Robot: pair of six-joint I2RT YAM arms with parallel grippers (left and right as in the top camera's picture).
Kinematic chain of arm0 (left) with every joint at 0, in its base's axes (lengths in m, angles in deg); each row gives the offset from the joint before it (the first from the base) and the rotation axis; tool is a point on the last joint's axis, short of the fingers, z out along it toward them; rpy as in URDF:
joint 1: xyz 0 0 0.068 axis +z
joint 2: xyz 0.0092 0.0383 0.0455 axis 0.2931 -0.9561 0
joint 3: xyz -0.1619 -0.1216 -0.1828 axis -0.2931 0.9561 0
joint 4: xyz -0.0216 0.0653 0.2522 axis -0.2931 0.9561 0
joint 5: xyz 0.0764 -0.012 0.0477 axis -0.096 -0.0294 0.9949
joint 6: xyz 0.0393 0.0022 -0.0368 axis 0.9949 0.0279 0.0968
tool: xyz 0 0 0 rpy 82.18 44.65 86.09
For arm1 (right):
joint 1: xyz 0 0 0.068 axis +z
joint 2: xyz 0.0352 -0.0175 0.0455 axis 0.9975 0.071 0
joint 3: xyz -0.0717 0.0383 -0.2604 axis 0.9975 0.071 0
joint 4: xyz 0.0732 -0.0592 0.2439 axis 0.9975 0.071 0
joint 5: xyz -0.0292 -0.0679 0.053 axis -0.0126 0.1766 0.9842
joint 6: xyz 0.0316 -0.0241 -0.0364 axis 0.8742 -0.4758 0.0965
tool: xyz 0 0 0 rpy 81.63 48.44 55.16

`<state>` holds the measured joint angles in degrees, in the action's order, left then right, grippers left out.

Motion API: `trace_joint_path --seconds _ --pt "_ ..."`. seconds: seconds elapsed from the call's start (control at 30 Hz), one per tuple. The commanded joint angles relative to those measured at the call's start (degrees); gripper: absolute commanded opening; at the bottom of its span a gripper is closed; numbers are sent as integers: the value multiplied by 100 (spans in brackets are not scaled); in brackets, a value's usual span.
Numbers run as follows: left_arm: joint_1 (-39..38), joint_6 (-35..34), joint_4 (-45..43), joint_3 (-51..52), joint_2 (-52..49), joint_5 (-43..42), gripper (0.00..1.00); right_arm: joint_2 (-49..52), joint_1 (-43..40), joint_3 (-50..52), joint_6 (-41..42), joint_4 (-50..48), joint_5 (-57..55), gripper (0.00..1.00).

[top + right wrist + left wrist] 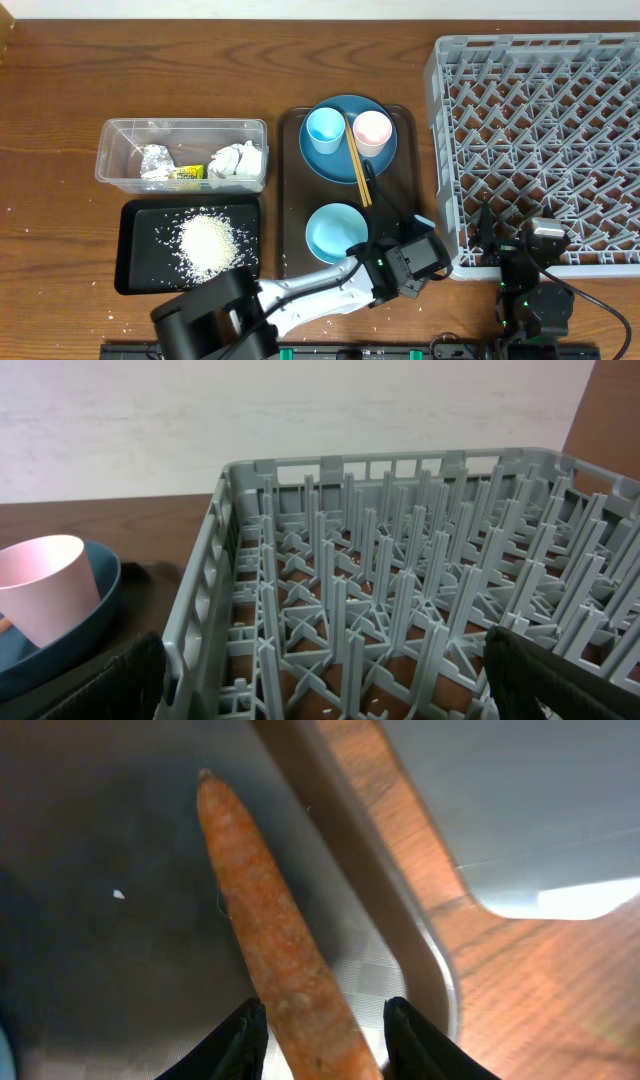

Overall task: Sort waste into correct bins and load items into the dishwasher rack
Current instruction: 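Grasp the orange carrot on the brown tray with the left gripper, then carry the carrot with the left gripper toward the black tray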

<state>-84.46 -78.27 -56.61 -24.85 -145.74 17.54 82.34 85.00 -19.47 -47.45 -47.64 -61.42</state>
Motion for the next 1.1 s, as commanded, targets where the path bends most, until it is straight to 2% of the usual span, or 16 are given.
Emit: trace_joint_path --seconds 0.0,0.43,0.73,1.07 --pt "-17 -11 -44 -76 -181 153 41 0 -28 7 15 22 2 99" --pt "-17 -9 -59 -76 -474 153 41 0 -28 7 15 24 2 99" --pt "-17 -9 -63 -79 -470 153 31 0 -28 7 15 22 2 99" --pt "-15 13 210 -81 498 245 30 0 -28 7 17 22 2 99"
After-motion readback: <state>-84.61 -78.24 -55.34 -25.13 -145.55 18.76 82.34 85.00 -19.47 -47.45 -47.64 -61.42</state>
